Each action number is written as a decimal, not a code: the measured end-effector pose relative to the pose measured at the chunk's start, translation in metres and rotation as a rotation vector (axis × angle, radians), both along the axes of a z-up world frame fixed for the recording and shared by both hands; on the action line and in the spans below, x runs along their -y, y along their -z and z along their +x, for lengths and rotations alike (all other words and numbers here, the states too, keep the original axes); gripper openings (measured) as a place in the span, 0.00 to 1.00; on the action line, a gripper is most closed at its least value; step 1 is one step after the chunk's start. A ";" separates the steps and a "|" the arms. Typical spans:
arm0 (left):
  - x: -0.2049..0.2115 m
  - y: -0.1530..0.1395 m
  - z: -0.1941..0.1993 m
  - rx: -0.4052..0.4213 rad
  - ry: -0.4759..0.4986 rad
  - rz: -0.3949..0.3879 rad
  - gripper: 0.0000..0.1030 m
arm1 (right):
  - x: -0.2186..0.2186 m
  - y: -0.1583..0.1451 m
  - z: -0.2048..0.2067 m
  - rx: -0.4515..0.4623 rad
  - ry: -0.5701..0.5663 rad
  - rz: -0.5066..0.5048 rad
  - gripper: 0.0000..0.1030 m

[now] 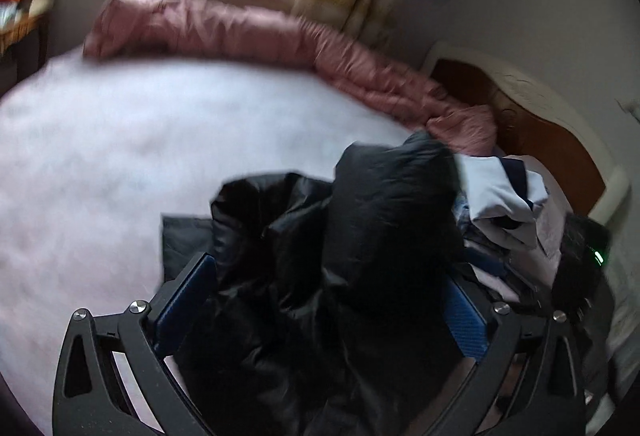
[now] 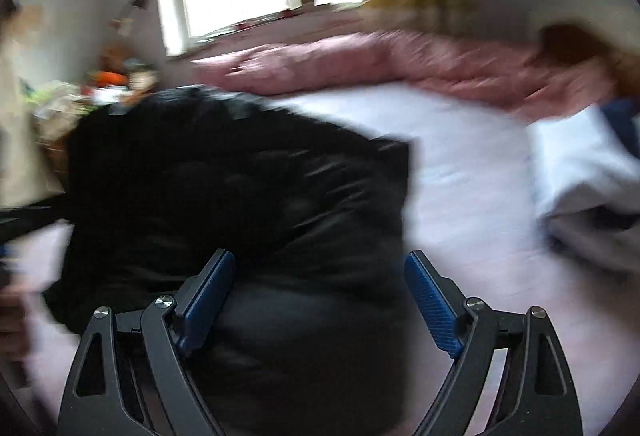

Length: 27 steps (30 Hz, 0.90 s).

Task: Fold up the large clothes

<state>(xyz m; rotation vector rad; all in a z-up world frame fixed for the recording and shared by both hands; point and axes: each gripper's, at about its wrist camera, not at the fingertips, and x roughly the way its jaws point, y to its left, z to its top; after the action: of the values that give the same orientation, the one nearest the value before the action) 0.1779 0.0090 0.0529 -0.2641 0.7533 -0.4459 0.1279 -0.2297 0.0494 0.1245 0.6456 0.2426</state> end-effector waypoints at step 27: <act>-0.043 0.034 -0.040 0.065 -0.224 0.118 0.31 | -0.023 0.002 -0.011 0.076 0.004 -0.087 0.88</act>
<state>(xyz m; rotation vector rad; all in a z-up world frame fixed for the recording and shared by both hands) 0.1376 0.0524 0.0185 -0.2195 0.6746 -0.1960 0.1170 -0.2066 0.0475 0.0327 0.5792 0.2143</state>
